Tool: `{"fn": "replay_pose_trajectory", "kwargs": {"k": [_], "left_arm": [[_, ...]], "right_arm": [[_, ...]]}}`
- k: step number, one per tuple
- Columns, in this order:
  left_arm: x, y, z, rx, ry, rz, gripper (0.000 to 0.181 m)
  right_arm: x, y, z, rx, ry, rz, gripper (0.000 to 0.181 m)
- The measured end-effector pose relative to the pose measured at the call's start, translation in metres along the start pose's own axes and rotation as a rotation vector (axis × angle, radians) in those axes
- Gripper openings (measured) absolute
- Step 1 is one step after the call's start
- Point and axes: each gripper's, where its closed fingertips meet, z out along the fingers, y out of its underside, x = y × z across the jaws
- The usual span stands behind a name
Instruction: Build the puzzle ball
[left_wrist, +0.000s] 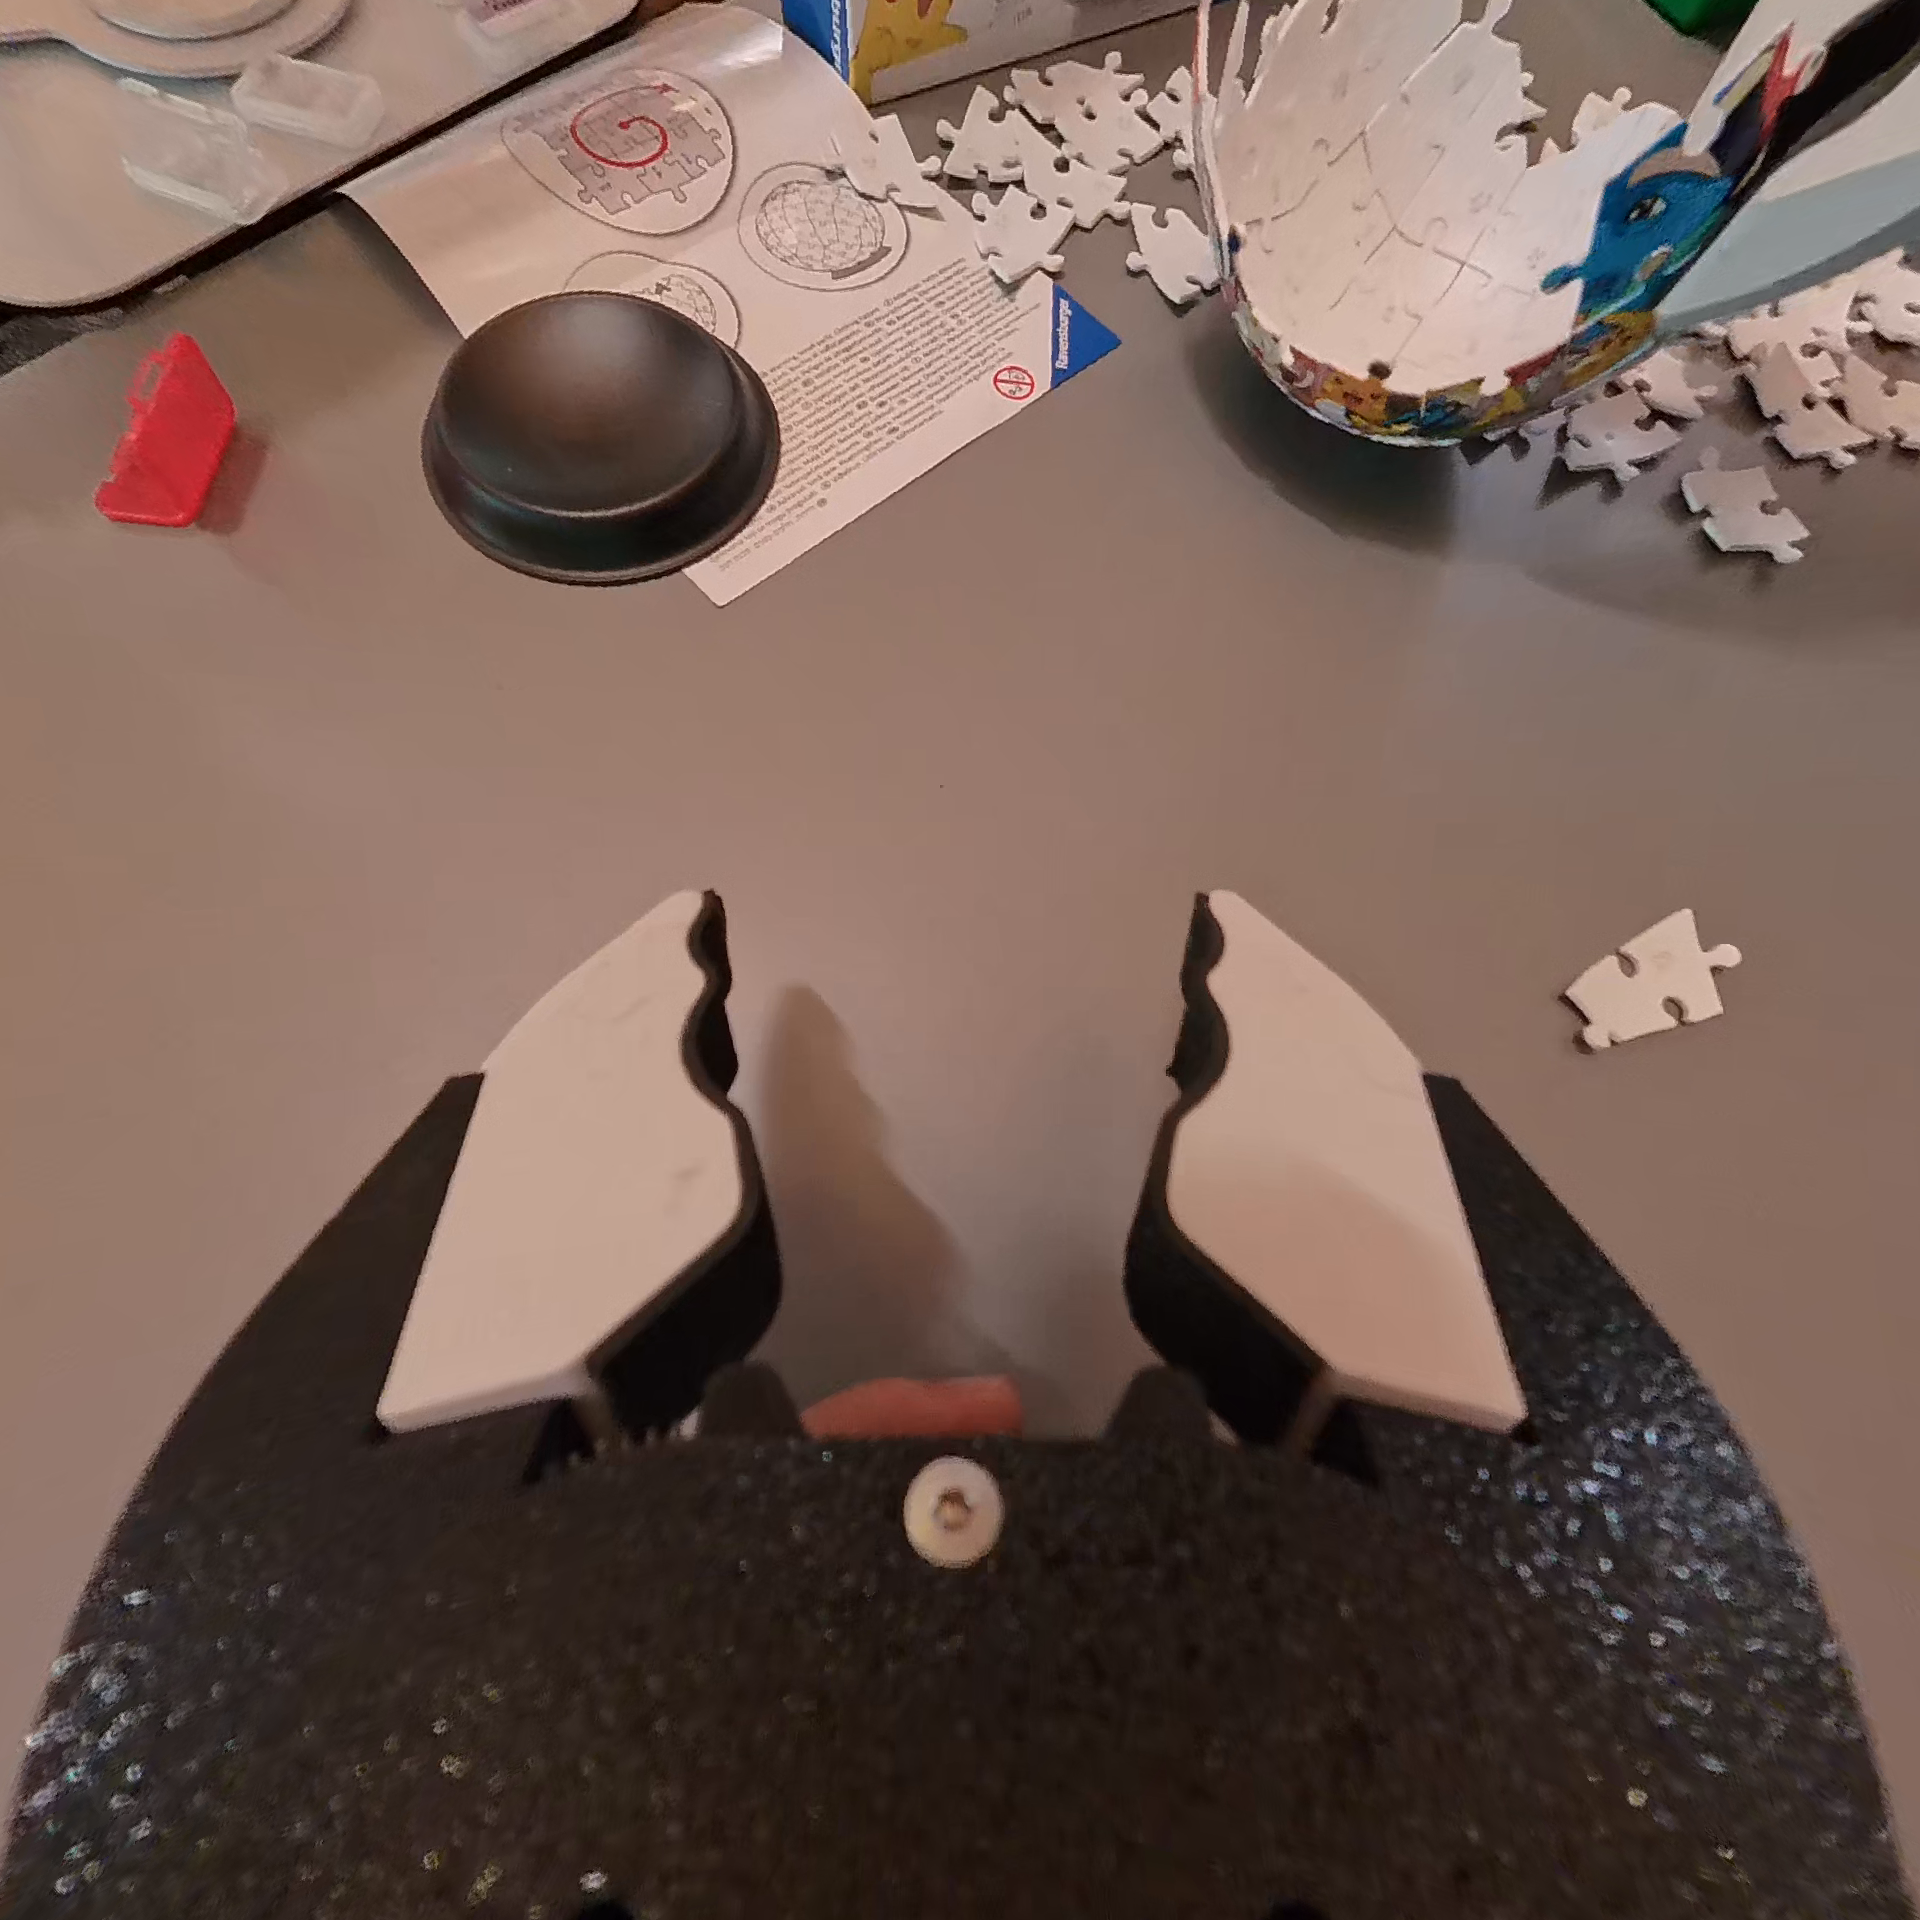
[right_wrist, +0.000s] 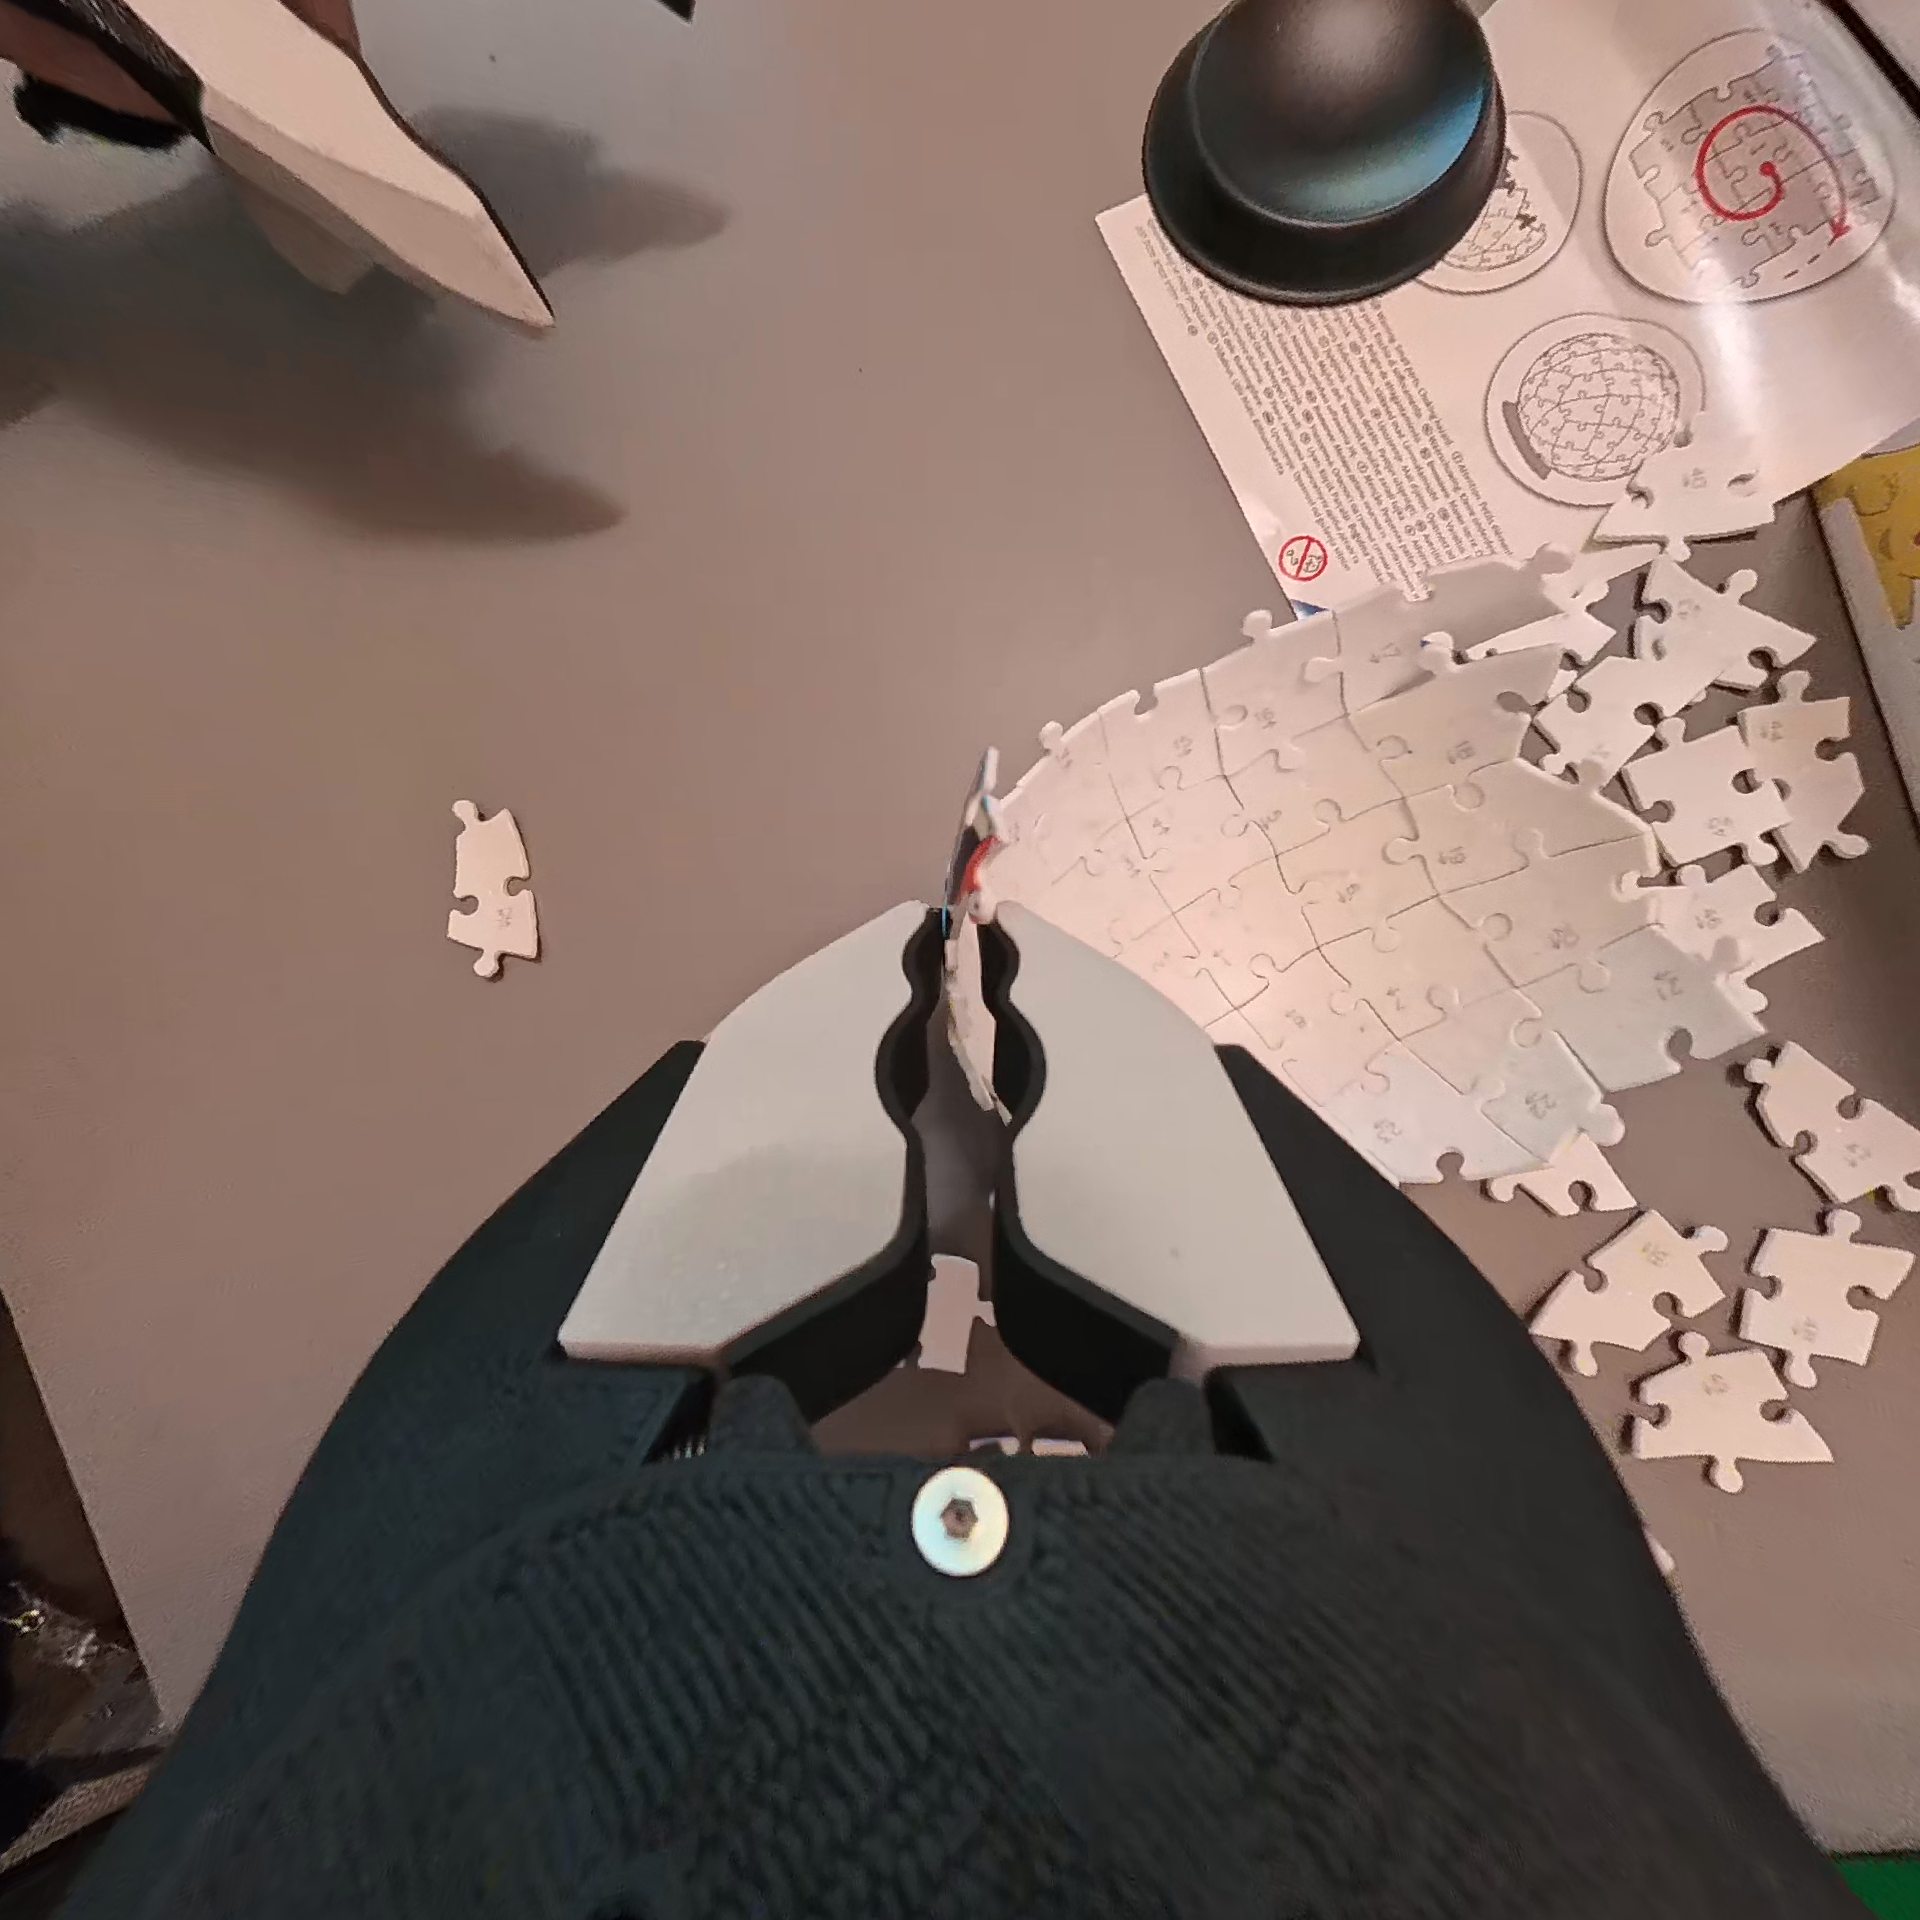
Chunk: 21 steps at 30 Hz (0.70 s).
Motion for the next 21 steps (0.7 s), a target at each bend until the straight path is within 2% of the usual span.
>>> {"fn": "replay_pose_trajectory", "kwargs": {"k": [9, 13, 21], "left_arm": [[0.0035, 0.0017, 0.0031, -0.012, 0.002, 0.025, 0.083], [0.0031, 0.0019, 0.0033, -0.012, 0.004, 0.016, 0.082], [0.0036, 0.0032, 0.0037, -0.021, 0.002, 0.026, 0.083]], "right_arm": [[0.0052, -0.0031, -0.0047, 0.041, 0.016, 0.028, 0.011], [0.0048, -0.0077, -0.0056, 0.064, 0.019, 0.022, 0.004], [0.0051, -0.0082, -0.0052, 0.073, 0.002, 0.044, 0.003]]}}
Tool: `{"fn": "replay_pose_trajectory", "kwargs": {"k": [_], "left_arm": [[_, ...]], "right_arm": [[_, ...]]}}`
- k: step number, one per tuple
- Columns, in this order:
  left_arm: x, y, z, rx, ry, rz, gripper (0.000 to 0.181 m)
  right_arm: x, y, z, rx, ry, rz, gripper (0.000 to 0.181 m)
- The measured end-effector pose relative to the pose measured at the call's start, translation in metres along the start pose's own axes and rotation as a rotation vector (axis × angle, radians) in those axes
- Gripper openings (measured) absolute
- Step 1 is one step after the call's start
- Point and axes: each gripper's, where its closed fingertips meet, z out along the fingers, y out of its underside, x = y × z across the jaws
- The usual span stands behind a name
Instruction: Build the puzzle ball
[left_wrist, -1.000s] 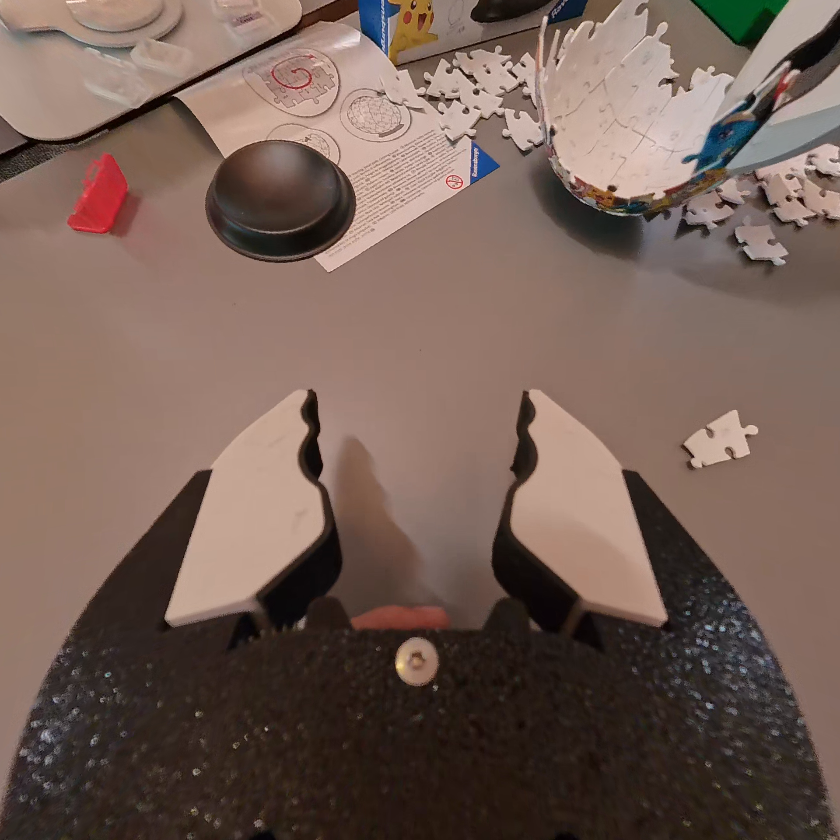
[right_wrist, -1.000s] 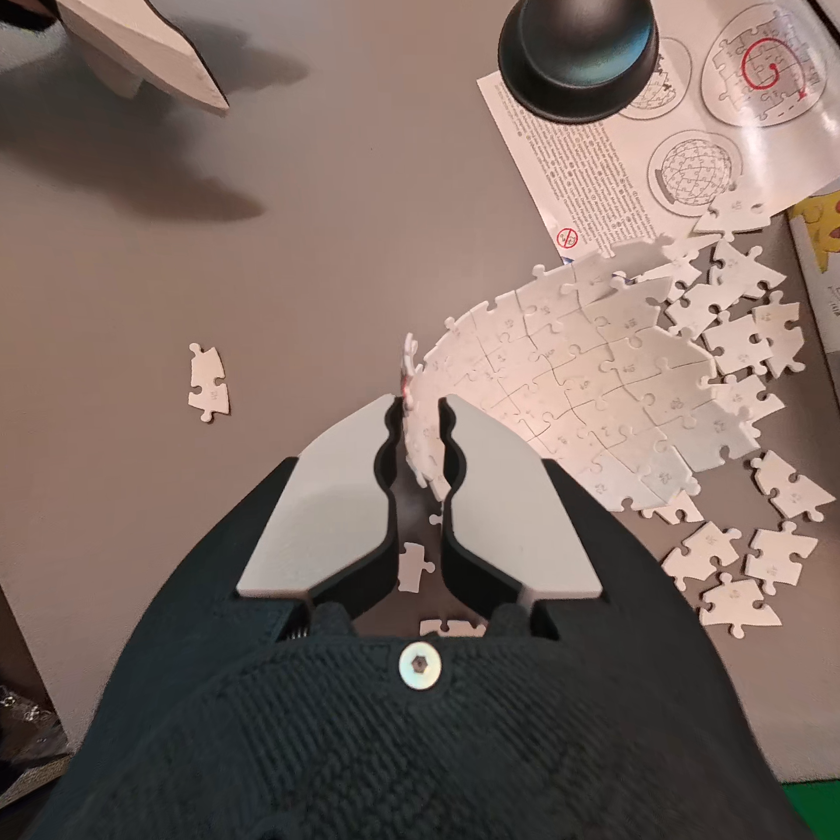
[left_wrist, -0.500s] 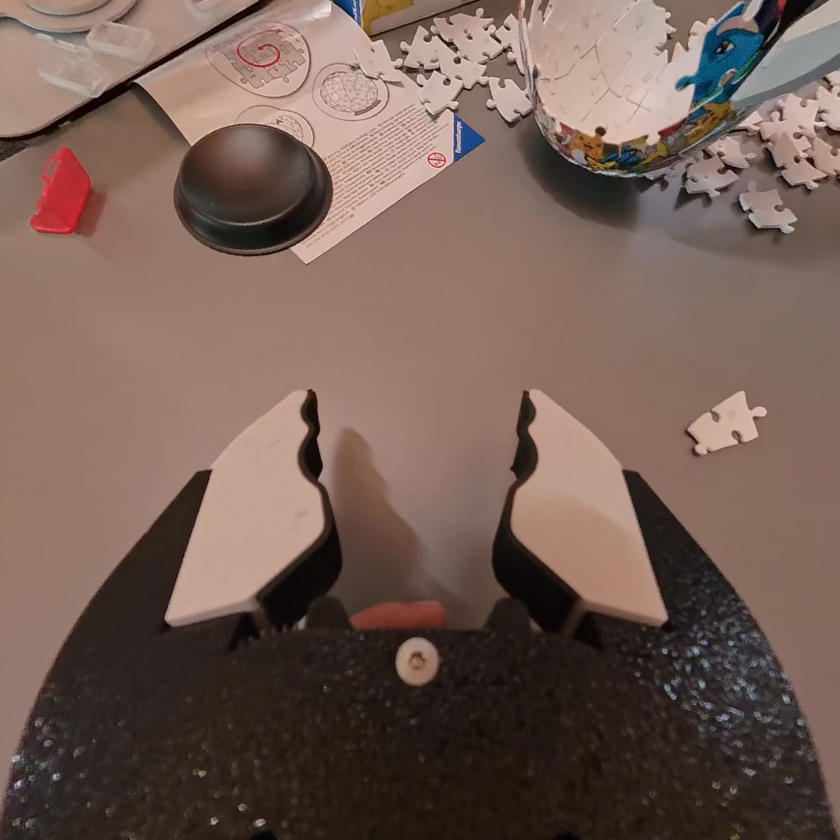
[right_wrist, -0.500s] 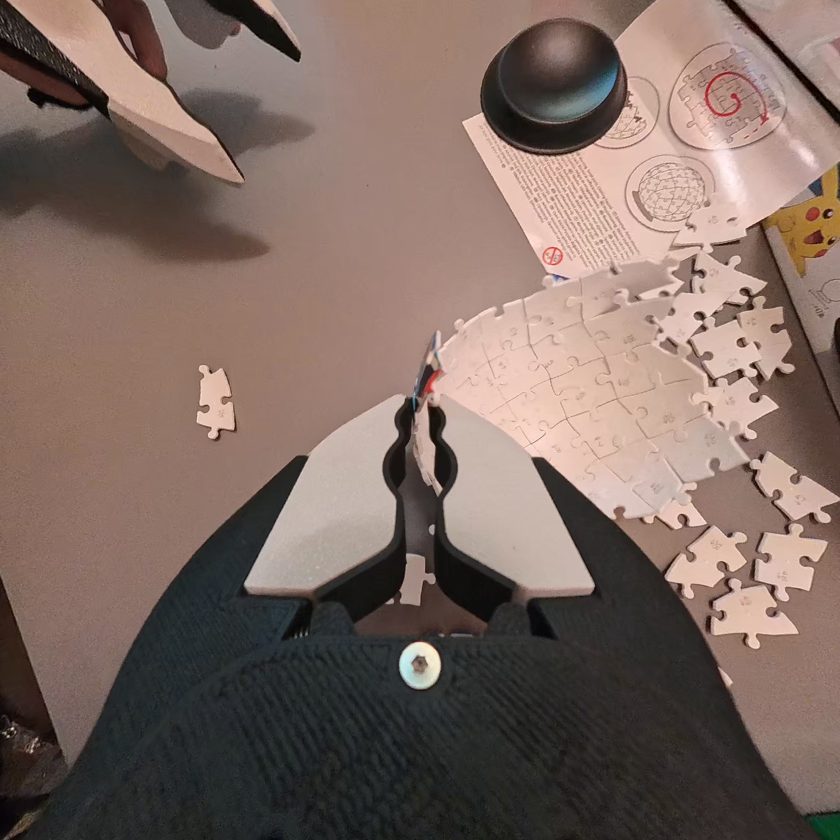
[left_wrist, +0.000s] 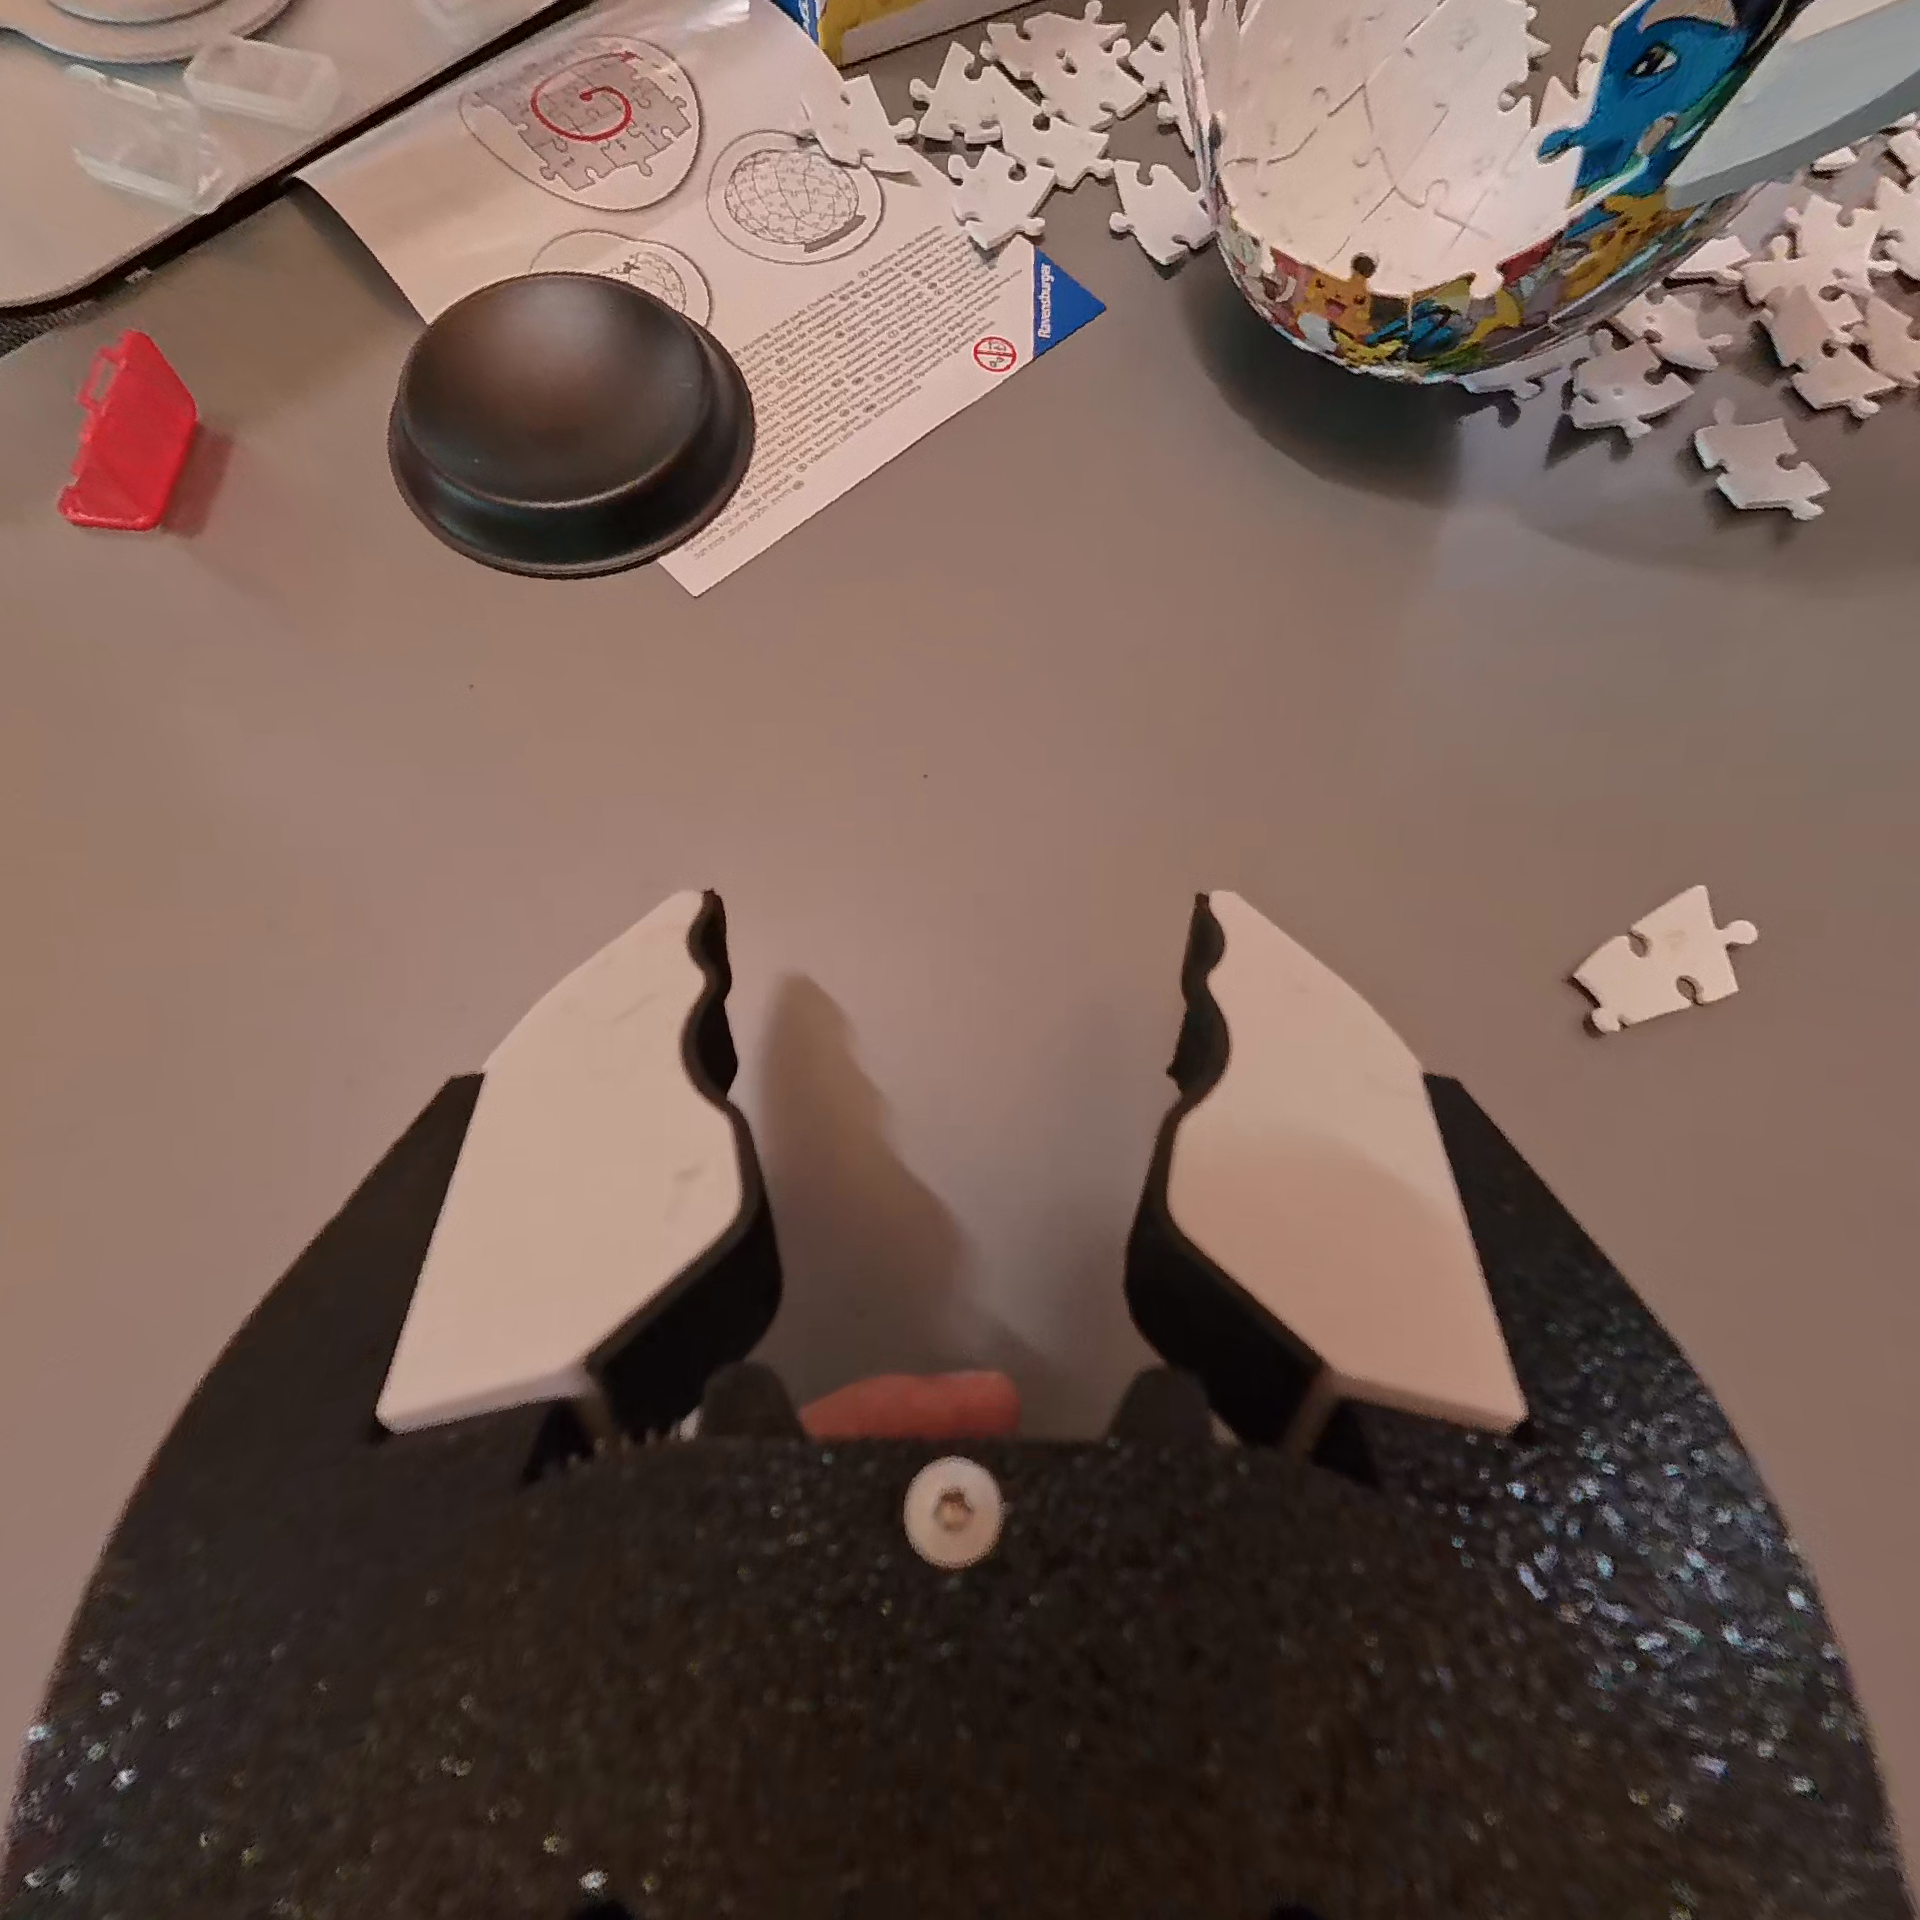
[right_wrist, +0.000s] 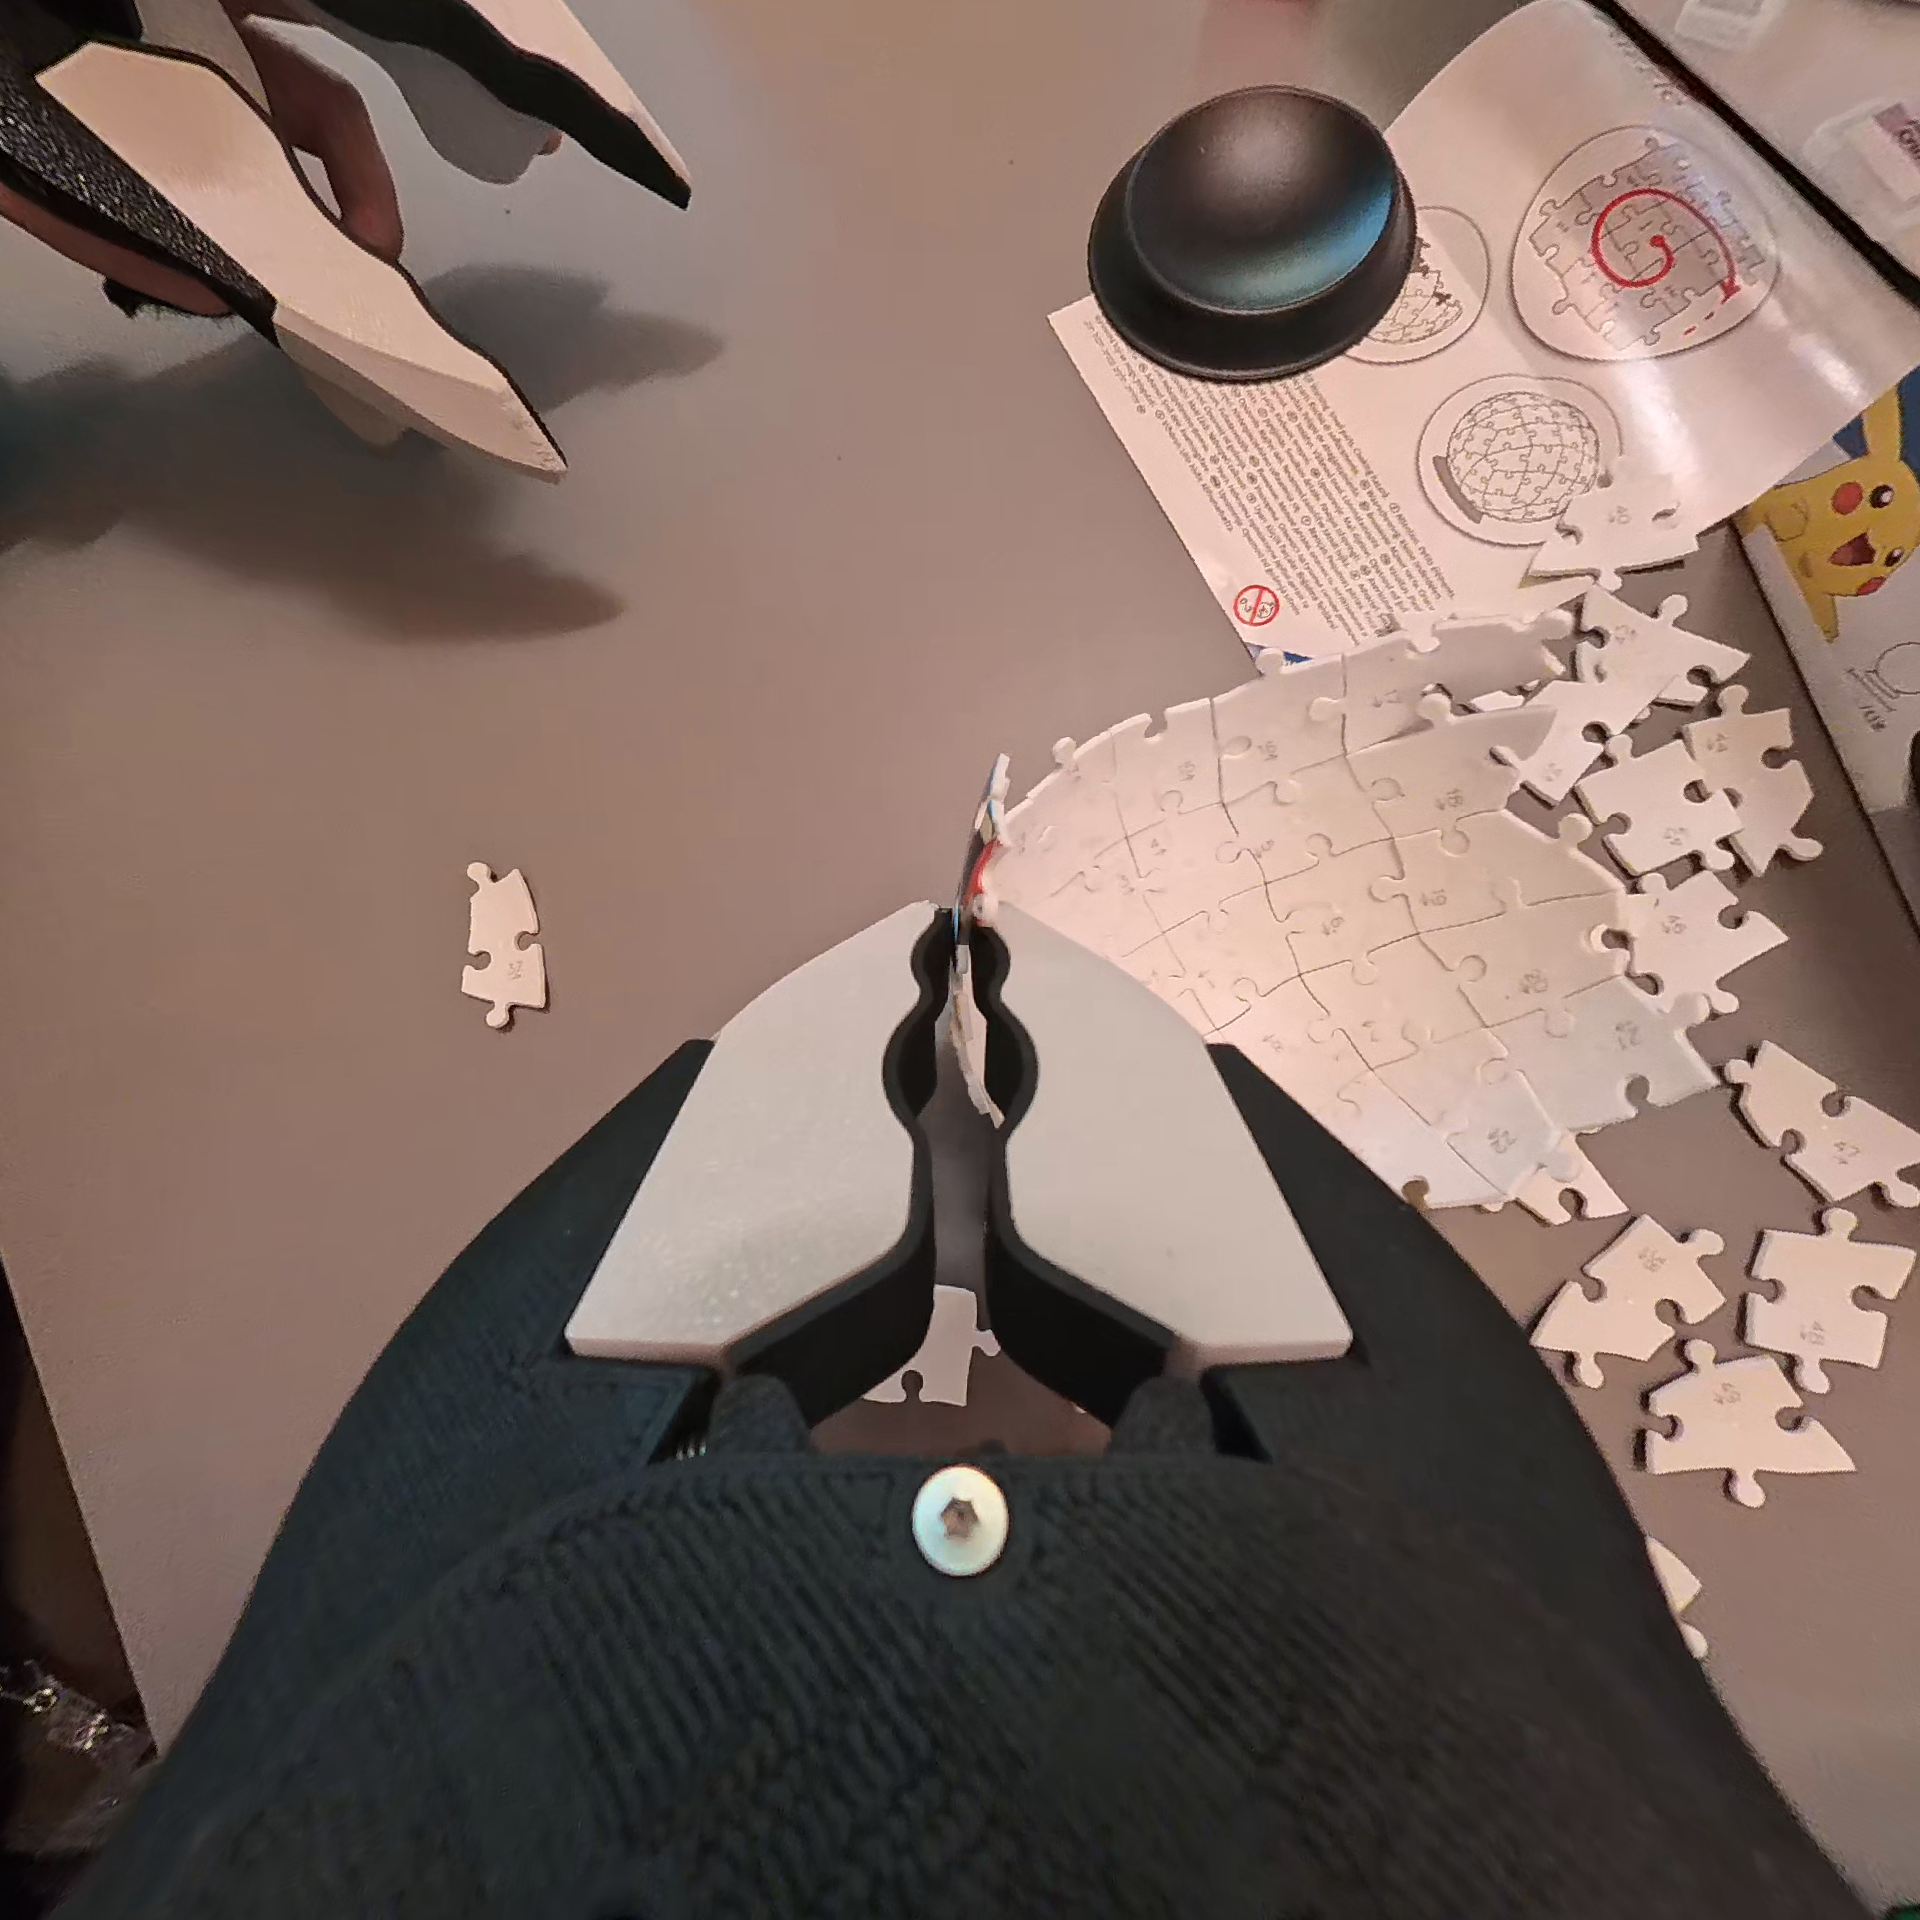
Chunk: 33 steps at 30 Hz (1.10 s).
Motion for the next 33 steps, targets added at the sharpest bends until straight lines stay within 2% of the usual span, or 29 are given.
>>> {"fn": "replay_pose_trajectory", "kwargs": {"k": [25, 29, 33], "left_arm": [[0.004, 0.006, 0.006, -0.040, -0.005, 0.043, 0.081], [0.015, -0.005, 0.003, 0.018, 0.035, 0.074, 0.074], [0.042, -0.028, -0.009, 0.173, 0.168, 0.124, 0.061]], "right_arm": [[-0.002, 0.004, -0.002, 0.017, -0.035, -0.006, 0.003], [-0.009, 0.006, -0.001, 0.007, -0.045, -0.030, 0.003], [-0.017, 0.007, 0.000, 0.009, -0.056, -0.054, 0.002]]}}
